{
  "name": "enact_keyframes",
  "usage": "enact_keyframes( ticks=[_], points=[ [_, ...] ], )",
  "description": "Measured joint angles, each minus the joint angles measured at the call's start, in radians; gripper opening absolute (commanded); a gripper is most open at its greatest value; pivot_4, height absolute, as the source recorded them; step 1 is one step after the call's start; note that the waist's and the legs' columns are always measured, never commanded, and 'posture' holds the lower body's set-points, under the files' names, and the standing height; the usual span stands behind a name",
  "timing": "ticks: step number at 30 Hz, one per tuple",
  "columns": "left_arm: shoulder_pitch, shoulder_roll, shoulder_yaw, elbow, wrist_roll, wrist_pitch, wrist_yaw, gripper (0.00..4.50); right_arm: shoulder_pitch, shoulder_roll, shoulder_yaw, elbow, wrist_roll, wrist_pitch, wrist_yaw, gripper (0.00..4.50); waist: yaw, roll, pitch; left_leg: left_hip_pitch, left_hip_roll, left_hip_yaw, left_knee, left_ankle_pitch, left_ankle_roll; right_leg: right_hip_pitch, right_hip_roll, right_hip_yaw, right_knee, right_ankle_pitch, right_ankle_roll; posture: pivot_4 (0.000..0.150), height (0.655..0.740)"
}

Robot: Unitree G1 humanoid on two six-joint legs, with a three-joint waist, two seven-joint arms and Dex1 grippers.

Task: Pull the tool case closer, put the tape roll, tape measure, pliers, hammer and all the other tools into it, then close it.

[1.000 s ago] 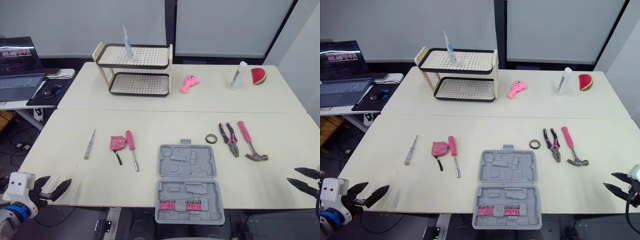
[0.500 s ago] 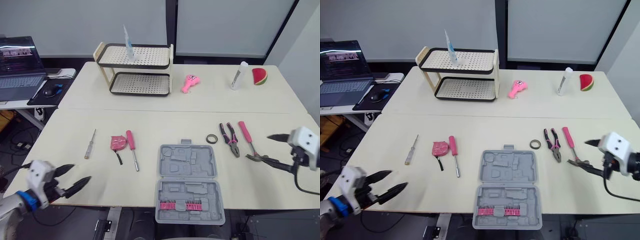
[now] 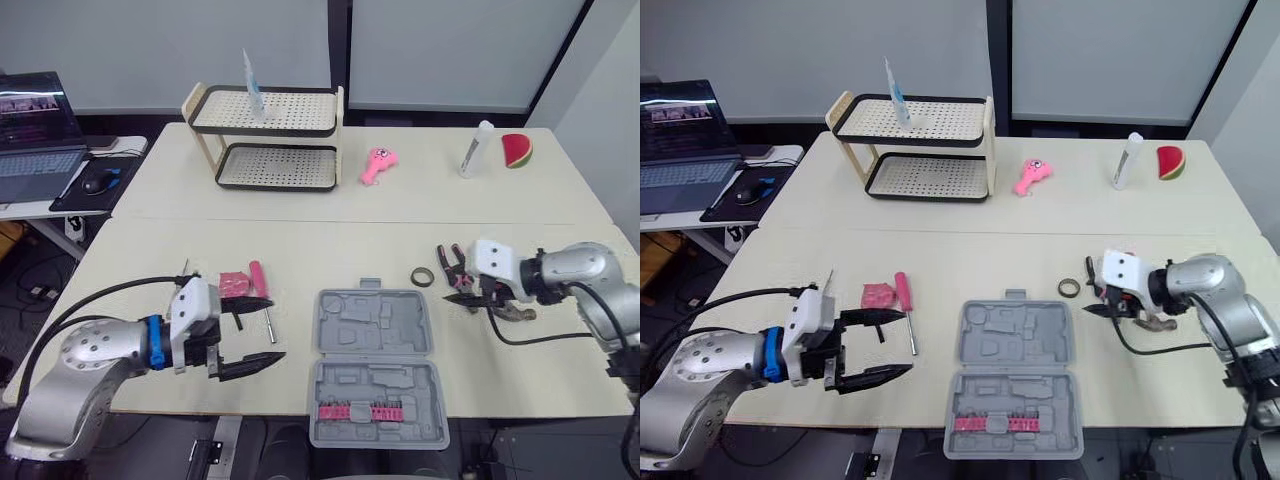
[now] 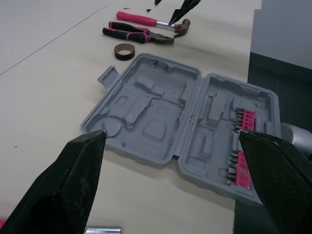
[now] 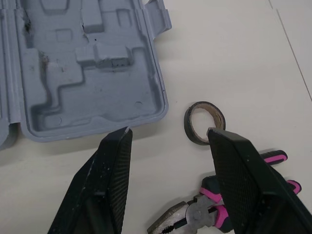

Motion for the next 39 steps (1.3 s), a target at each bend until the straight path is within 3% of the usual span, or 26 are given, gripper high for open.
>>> enact_keyframes(
  ticks=[4,13,26,39],
  points=[
    [-0.085,0.001,-0.045,-0.029,-0.027,0.056,0.005,4.50,-0.113,0.066,0.093,0.115,-0.113,-0.054,-0.021,2.59,-0.001,0.000,0.000,0.000,0.000,0.000,0.000,0.000,0.000,0.000,0.001,-0.001,0.001,0.000,0.000,0.150,0.7290],
    [-0.176,0.000,-0.094,-0.059,-0.045,0.130,0.043,4.50,-0.205,0.148,0.193,0.327,-0.267,-0.159,-0.046,2.59,-0.001,0.000,0.000,-0.001,-0.001,0.001,0.001,0.001,-0.001,-0.002,0.001,-0.001,0.000,0.000,0.000,0.150,0.7290],
    [-0.226,-0.004,-0.127,-0.073,-0.055,0.164,0.065,4.50,-0.271,0.223,0.211,0.494,-0.331,-0.204,-0.047,2.59,-0.002,0.000,0.000,-0.002,-0.001,0.001,0.001,0.003,-0.004,-0.002,0.002,-0.001,0.001,0.000,0.000,0.150,0.7290],
    [-0.236,-0.005,-0.145,-0.074,-0.053,0.164,0.068,4.50,-0.298,0.264,0.211,0.580,-0.371,-0.207,-0.061,0.81,-0.002,0.000,0.000,-0.002,-0.001,0.001,0.001,0.003,-0.005,-0.003,0.002,-0.001,0.001,0.000,0.000,0.150,0.7290]
  ],
)
